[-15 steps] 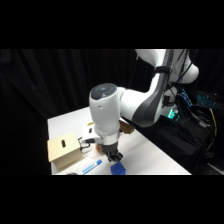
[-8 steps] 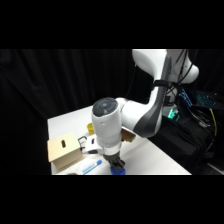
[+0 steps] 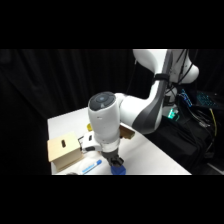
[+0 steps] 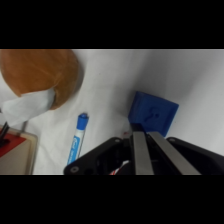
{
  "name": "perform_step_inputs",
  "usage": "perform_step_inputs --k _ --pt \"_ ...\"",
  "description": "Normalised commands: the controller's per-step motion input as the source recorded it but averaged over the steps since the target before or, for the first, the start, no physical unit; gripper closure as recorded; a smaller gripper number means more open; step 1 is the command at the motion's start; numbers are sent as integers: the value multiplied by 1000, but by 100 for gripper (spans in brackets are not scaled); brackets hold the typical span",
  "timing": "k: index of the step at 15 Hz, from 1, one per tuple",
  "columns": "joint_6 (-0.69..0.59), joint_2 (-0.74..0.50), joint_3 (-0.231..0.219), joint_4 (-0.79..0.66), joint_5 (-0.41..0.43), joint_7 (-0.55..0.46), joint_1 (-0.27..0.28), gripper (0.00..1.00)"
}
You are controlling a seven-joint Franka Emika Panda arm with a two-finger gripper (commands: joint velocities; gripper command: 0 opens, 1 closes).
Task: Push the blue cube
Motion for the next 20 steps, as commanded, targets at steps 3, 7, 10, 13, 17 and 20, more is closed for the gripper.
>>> perform_step_inputs --k 3,7,10,13,17,20 --pt "-493 -344 69 81 130 -194 -130 97" --pt "-446 -261 40 138 145 -212 -150 96" --pt "-361 -228 3 142 148 -199 -141 95" --pt "-302 -234 -32 120 91 -122 -93 72" --pt "-307 -175 -47 128 -62 78 14 45" --pt "-210 -142 -13 69 -100 63 41 19"
